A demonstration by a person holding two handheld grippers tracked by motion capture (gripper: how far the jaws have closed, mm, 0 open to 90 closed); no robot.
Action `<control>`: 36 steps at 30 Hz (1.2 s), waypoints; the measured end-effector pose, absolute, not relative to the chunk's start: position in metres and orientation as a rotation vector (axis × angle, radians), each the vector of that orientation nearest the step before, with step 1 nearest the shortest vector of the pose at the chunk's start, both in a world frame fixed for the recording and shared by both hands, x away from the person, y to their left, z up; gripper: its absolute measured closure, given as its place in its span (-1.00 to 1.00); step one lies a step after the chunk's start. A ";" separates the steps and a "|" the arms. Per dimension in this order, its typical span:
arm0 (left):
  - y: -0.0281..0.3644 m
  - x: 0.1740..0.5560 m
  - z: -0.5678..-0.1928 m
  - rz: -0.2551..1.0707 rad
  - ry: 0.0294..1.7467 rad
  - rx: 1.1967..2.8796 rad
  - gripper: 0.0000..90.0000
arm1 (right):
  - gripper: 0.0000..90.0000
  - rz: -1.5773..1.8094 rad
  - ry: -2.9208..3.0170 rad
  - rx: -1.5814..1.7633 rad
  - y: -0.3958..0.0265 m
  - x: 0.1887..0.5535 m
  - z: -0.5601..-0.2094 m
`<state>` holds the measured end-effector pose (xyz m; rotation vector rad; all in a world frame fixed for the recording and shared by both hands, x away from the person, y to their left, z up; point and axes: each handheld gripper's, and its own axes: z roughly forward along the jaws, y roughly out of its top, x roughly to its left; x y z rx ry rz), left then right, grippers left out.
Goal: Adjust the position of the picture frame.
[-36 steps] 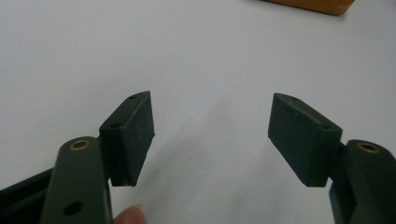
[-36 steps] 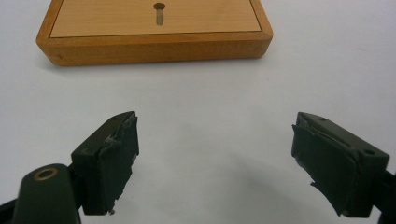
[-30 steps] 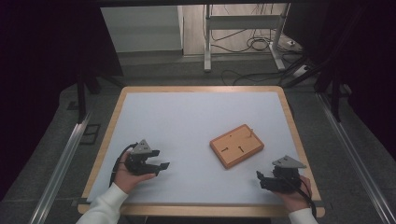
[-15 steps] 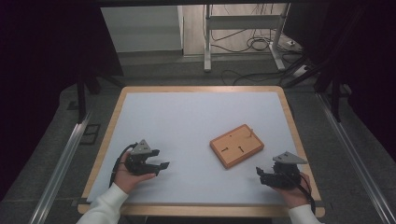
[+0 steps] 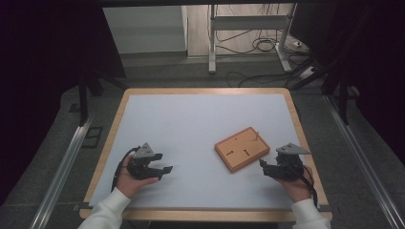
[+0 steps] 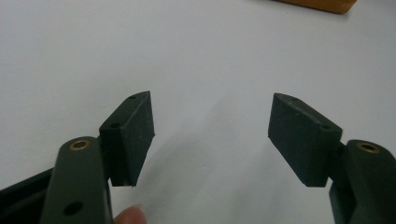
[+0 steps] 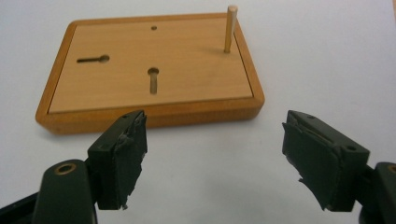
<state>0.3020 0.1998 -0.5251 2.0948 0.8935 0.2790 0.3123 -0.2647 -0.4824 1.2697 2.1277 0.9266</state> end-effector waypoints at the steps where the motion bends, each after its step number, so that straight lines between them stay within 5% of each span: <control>1: 0.200 0.302 -0.525 0.277 0.894 2.096 -0.31 | -0.49 0.926 2.125 1.270 -0.263 0.317 -0.481; 20: 0.199 0.303 -0.527 0.268 0.889 2.107 -0.32 | -0.35 0.897 2.134 1.269 -0.249 0.361 -0.482; 36: 0.199 0.303 -0.527 0.266 0.887 2.106 -0.32 | 0.25 0.928 2.176 1.263 -0.240 0.408 -0.494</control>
